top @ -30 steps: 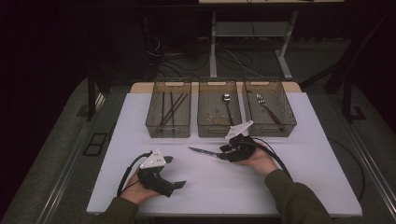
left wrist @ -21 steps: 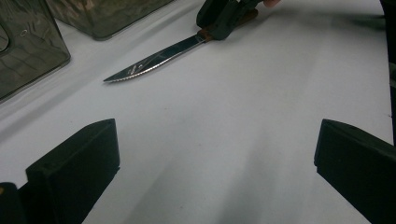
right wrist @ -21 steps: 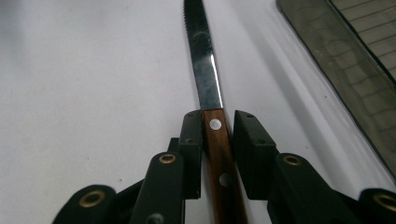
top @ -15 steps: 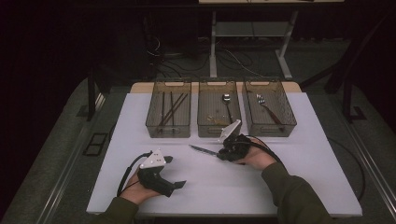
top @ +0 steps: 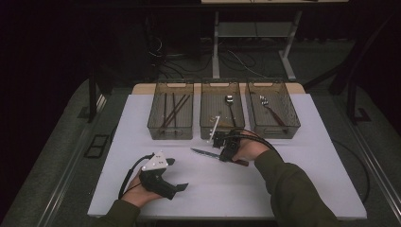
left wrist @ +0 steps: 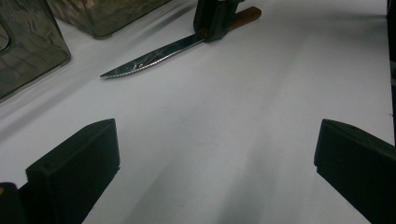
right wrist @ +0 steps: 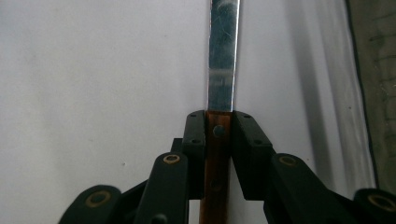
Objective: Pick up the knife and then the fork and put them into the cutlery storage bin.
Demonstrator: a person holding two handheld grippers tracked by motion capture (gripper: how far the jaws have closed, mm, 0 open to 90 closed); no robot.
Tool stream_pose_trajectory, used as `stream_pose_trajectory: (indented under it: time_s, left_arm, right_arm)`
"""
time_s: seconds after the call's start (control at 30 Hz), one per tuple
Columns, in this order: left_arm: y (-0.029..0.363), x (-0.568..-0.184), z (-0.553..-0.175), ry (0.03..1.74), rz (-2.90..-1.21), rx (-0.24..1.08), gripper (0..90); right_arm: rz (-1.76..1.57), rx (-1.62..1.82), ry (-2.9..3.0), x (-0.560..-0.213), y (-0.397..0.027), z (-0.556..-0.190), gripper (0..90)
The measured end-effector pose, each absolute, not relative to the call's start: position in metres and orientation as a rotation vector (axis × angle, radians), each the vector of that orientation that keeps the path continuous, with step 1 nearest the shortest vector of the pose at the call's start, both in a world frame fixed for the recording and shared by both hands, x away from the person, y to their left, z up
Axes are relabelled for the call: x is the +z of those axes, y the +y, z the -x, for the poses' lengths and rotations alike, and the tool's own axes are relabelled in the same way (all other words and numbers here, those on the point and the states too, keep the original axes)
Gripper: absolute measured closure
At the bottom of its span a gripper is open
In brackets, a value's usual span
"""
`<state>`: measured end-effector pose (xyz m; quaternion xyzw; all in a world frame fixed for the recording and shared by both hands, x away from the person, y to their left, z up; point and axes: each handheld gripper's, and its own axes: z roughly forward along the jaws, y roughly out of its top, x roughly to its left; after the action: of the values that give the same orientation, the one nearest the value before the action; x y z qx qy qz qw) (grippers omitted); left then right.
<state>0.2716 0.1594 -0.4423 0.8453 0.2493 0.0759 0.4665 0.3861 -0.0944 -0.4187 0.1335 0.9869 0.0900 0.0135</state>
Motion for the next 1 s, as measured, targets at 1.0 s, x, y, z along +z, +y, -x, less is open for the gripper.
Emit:
stream_pose_trajectory:
  time_s: [1.0]
  left_arm:
    - [0.159, -0.442, -0.271, 0.62, -2.071, 0.186, 0.0]
  right_arm:
    - [-0.812, 0.929, 2.83, -0.374, -0.19, -0.386, 77.0]
